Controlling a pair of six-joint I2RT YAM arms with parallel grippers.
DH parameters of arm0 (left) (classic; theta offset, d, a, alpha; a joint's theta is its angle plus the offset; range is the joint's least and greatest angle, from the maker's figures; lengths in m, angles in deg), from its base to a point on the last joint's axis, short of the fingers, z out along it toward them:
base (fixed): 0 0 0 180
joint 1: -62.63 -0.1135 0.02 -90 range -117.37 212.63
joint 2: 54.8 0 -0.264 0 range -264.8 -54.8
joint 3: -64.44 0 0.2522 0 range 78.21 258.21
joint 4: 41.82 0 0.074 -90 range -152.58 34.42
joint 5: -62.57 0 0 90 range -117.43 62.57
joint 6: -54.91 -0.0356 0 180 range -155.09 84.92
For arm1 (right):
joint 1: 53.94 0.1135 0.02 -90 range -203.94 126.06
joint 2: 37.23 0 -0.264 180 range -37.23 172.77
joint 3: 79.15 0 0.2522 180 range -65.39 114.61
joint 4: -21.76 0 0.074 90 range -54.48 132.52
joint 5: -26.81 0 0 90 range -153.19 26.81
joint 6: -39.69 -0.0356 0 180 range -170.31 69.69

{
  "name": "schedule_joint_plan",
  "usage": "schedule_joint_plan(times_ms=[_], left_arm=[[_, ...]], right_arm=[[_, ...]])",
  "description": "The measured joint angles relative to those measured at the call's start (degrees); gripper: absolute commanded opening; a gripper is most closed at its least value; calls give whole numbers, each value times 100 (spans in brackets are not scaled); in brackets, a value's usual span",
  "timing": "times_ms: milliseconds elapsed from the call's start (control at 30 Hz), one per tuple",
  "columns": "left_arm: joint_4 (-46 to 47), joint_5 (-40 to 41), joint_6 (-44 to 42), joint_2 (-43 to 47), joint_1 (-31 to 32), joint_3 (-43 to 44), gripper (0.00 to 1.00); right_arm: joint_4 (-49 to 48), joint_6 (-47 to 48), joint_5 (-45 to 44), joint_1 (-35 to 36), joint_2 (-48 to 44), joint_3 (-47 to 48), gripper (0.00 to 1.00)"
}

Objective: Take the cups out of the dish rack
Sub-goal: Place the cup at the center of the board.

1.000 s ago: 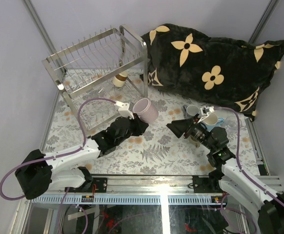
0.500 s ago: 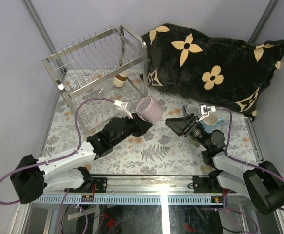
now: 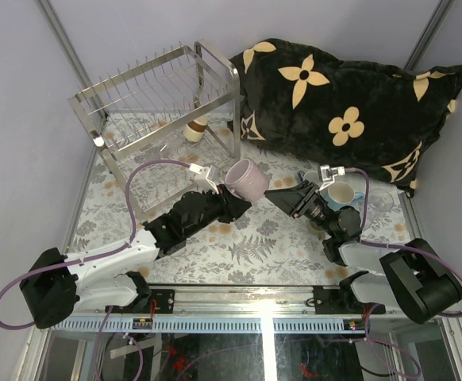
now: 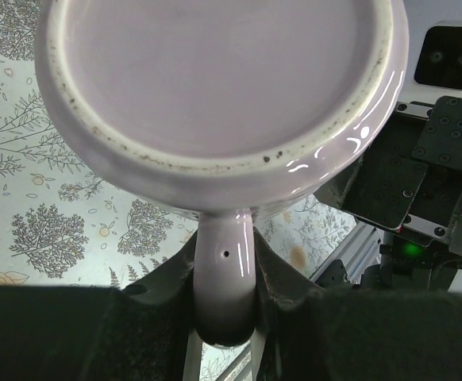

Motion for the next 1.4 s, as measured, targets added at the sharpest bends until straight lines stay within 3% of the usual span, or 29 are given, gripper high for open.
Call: schedule_joint_plan(times_ms=[533, 867, 1400], left_arm=[[-101, 212, -68, 59, 15, 2, 0], [-118, 415, -133, 166, 17, 142, 0], [-109, -13, -57, -31, 81, 280, 0]], right_arm=[[-94, -33, 24, 0, 157, 103, 67], [581, 507, 4, 0, -560, 33, 68], [109, 258, 9, 0, 387, 201, 68]])
